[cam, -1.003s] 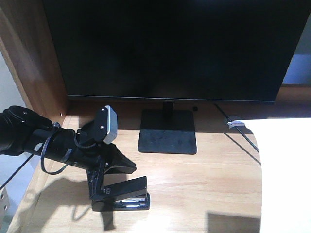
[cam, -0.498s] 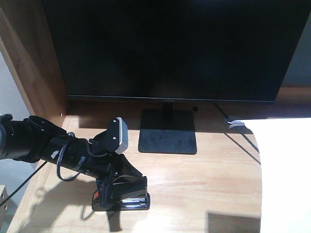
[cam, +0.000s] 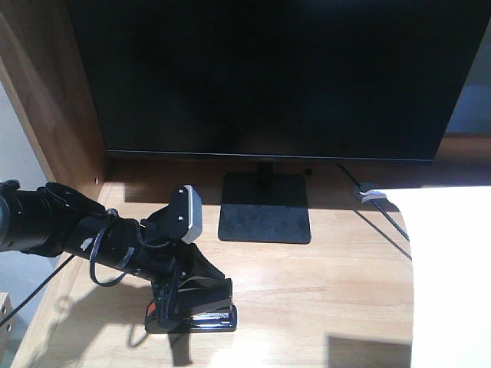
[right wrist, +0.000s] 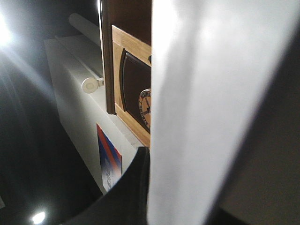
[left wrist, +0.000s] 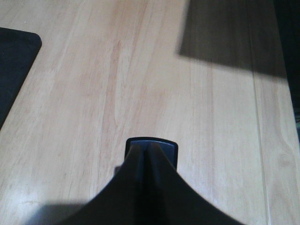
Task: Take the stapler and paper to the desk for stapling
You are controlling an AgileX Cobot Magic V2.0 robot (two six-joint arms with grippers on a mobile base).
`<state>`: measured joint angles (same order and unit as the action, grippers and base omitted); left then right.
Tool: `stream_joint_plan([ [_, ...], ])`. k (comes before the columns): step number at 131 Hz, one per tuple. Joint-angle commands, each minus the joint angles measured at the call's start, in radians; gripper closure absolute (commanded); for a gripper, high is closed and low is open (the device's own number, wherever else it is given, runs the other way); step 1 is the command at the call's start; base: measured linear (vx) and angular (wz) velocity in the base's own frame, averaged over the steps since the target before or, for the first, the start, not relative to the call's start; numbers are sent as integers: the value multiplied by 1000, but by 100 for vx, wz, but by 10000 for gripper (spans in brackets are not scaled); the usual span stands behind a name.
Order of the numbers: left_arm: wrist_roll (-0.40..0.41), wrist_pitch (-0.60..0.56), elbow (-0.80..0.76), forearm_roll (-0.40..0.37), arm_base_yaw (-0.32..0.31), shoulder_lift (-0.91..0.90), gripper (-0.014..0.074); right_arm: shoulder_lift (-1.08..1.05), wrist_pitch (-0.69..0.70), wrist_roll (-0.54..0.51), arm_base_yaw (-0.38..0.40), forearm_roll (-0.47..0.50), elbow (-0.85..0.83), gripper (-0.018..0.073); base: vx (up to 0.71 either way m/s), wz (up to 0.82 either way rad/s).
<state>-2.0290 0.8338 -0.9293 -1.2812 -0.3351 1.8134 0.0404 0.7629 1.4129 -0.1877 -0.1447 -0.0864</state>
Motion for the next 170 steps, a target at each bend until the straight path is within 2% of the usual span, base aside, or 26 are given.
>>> stream_joint_plan([
  [1,-4,37,-23,-45,-5,-41,603,13,41,-9,4,0,-25,566,0,0],
  [79,-4,37,-23,-45,-5,-41,603,13,40,-9,4,10,-25,565,0,0],
  [93,-4,37,-23,-45,-5,-41,603,13,37,-12,4,55,-25,565,0,0],
  [120,-4,37,-23,-45,-5,-41,603,13,-14,-104,4,100,-25,565,0,0],
  [141,-4,37,-23,-45,-5,-41,603,43,-58,-110,4,145,-25,565,0,0],
  [153,-4,37,-23,-45,-5,-41,603,100,-26,-108,4,139,-25,565,0,0],
  [170,-4,37,-23,-45,-5,-41,603,223,88,-106,4,139,-34,565,0,0],
])
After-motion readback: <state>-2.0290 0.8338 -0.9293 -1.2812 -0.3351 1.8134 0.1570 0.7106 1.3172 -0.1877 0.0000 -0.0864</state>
